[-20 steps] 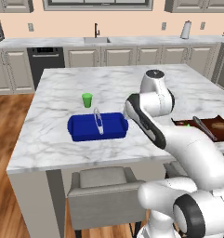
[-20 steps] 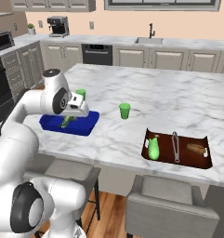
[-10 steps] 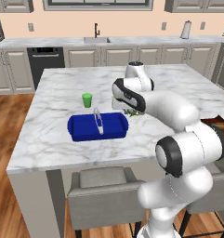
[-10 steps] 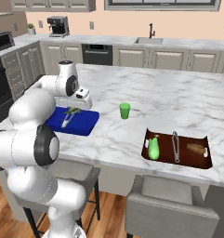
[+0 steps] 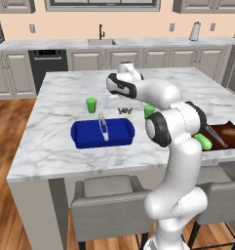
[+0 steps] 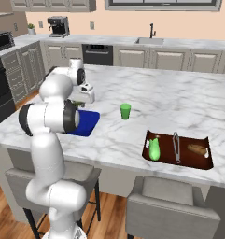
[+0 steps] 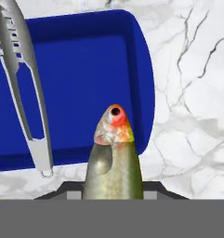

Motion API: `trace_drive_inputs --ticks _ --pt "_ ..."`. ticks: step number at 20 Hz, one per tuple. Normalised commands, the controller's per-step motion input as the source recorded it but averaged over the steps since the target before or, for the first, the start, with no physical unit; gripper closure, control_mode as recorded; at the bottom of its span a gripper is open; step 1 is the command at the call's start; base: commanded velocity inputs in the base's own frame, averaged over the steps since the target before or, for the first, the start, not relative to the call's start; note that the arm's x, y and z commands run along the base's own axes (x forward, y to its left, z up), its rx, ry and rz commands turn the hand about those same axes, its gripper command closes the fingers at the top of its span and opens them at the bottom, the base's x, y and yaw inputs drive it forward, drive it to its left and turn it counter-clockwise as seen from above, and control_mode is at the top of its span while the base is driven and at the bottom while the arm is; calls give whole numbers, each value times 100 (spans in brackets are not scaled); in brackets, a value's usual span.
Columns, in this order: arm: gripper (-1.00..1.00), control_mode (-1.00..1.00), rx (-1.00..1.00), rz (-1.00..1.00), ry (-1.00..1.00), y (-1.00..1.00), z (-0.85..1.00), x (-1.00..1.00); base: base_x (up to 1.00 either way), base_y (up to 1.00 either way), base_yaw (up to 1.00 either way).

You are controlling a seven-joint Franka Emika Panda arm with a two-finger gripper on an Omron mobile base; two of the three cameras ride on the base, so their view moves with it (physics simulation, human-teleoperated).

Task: Gather the potato and corn from the fridge and place them on a tray on the dining counter. Then gather the fishs from the fridge and place them on the other tray.

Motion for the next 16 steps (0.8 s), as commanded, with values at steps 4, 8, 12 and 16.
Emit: trace_drive_inputs --ticks 4,8,12,16 --pt "100 -100 0 -2 0 0 -77 67 0 0 0" --pt "100 -100 0 -8 2 1 -61 38 0 0 0" --pt "100 -100 0 -11 0 10 -57 4 0 0 0" --pt "100 -100 0 -4 0 3 -33 -3 0 0 0"
